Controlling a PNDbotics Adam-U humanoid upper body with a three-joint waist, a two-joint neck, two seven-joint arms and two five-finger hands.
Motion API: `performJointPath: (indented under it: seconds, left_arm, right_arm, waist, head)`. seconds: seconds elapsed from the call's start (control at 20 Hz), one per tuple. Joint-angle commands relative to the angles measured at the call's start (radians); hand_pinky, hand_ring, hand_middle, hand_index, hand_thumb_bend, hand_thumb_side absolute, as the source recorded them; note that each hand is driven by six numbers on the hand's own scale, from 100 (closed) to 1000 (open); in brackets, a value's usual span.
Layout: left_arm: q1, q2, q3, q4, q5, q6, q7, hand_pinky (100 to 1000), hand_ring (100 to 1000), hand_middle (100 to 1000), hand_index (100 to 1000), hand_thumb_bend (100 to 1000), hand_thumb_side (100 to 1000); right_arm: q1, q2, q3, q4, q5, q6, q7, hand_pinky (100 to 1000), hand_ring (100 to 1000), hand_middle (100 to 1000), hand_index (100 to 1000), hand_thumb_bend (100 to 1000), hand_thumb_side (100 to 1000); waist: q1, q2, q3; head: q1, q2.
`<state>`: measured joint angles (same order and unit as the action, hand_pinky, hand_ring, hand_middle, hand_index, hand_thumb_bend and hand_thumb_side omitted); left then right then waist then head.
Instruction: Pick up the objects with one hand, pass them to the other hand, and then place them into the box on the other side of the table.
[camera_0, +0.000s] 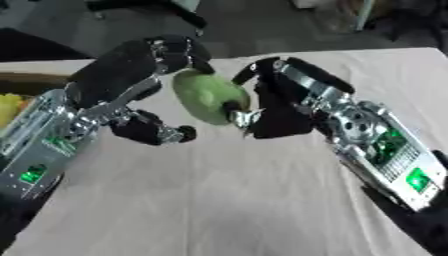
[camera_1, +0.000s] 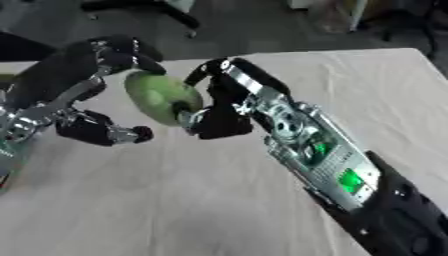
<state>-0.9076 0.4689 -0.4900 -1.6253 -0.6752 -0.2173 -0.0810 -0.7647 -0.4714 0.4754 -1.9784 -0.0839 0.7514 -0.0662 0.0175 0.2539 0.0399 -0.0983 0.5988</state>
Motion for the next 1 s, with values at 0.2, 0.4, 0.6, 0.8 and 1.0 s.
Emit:
performJointPath:
  seconds: [0.2, 0.4, 0.6, 0.8, 1.0]
  left_arm:
    - [-0.02, -0.014, 0.012, 0.009, -0.011, -0.008, 0.061, 661, 746, 646, 736, 607, 100]
    - [-0.024, -0.027, 0.007, 0.026, -0.005, -0.011, 0.133, 619, 697, 560, 628, 448, 100]
    - [-0.027, -0.033, 0.002, 0.039, -0.006, -0.018, 0.163, 599, 667, 535, 593, 374, 100]
    - [-0.028, -0.034, 0.0, 0.045, -0.01, -0.022, 0.17, 599, 667, 535, 593, 374, 100]
    - [-0.029, -0.039, 0.002, 0.041, -0.02, -0.032, 0.187, 545, 607, 483, 528, 286, 100]
  right_arm:
    - [-0.017, -0.012, -0.011, -0.022, 0.004, -0.002, -0.001, 373, 229, 100, 220, 125, 100]
    - [-0.018, -0.013, -0.011, -0.022, 0.002, -0.002, -0.003, 373, 231, 100, 221, 128, 100]
    - [-0.02, -0.013, -0.011, -0.022, 0.003, -0.002, -0.001, 371, 233, 100, 221, 126, 100]
    - [-0.02, -0.013, -0.011, -0.022, 0.005, -0.001, 0.0, 371, 233, 100, 221, 126, 100]
    - [-0.02, -0.012, -0.01, -0.022, 0.009, 0.0, 0.004, 371, 234, 100, 222, 121, 100]
  waist:
    - [-0.002, -0.024, 0.0]
    - [-0.004, -0.022, -0.001]
    - [-0.004, -0.023, -0.001]
    - [-0.004, -0.023, -0.001]
    - [-0.003, -0.025, 0.0]
  head:
    - [0.004, -0.013]
    - [0.005, -0.015]
    - [0.006, -0.014]
    - [0.007, -0.013]
    - [0.007, -0.008]
